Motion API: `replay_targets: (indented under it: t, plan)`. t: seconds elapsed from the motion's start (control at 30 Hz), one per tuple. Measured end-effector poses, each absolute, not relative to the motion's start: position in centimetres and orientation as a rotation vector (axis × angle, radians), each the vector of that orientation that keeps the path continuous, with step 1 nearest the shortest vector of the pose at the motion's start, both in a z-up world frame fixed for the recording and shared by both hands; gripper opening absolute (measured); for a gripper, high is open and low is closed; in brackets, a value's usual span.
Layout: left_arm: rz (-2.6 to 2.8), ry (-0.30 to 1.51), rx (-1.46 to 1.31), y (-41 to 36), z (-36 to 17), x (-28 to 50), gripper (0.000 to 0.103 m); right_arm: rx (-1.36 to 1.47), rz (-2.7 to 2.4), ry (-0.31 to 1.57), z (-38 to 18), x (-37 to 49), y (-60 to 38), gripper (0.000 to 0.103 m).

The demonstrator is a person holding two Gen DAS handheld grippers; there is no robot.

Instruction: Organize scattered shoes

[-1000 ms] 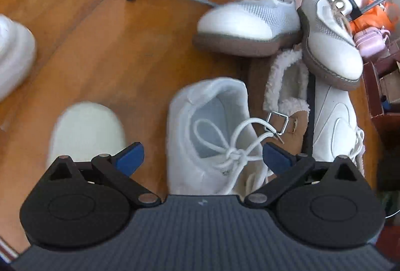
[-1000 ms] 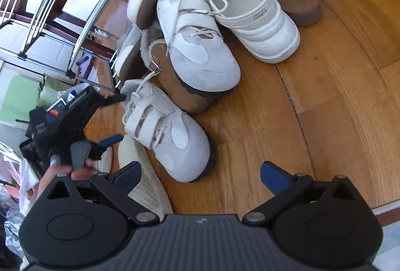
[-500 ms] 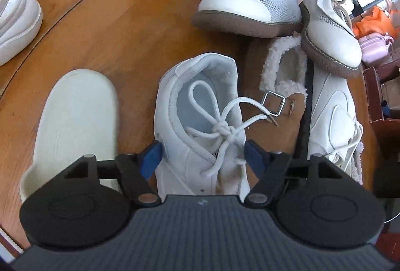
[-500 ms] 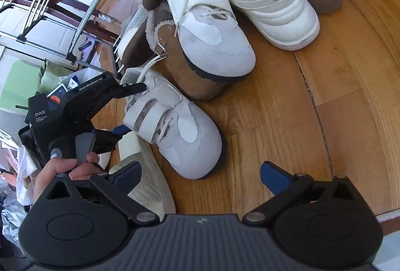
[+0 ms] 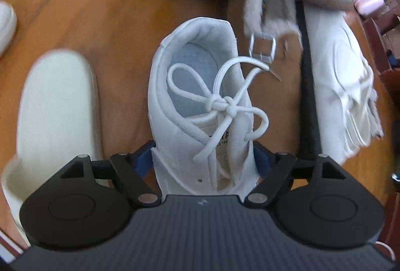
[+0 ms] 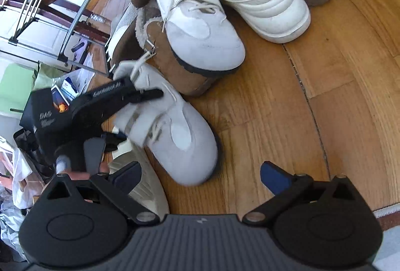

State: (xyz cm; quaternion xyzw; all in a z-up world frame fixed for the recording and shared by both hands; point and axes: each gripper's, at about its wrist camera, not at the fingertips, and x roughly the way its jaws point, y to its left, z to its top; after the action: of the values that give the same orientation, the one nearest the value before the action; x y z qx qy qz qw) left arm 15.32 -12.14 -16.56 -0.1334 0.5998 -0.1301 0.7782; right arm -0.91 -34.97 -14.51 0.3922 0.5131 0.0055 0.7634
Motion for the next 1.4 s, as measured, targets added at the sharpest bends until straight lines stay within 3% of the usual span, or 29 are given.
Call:
replay_targets:
  t: [0.27, 0.33, 0.5, 0.63, 0.7, 0.9, 1.17, 1.4]
  plan:
    - [-0.448, 1.364, -0.268, -12.6, -14.2, 10.4, 0.079, 0.834, -0.004, 1.094, -13.4, -2.3, -36.0, 0.102]
    - [-0.466, 1.342, -0.199, -13.3, -13.3, 9.8, 0.085, 0.833, -0.017, 1.097, -13.5, -2.8, -36.2, 0.102]
    - [-0.467, 1.240, -0.077, -12.9, -10.2, 8.9, 0.088, 0.836, -0.037, 1.117, -13.7, -3.3, -36.2, 0.102]
    - [-0.518, 1.136, -0.109, -11.0, -7.0, 7.8, 0.099, 0.783, -0.044, 1.120, -12.8, -3.5, -35.5, 0.102]
    - [-0.505, 1.124, -0.112, -9.8, -6.4, 8.2, 0.100, 0.770, -0.038, 1.122, -12.2, -3.5, -34.9, 0.102]
    - [-0.368, 1.175, -0.070, -4.1, -7.9, 10.8, 0.100, 0.706, 0.287, 1.159, -10.0, -1.1, -29.2, 0.101]
    - [-0.313, 1.233, -0.095, 2.7, -10.8, 12.0, 0.100, 0.487, 0.358, 1.375, -14.5, 4.1, -18.9, 0.097]
    - [-0.298, 1.240, -0.196, 5.8, -10.9, 12.1, 0.100, 0.512, 0.222, 1.385, -17.9, 7.2, -16.1, 0.102]
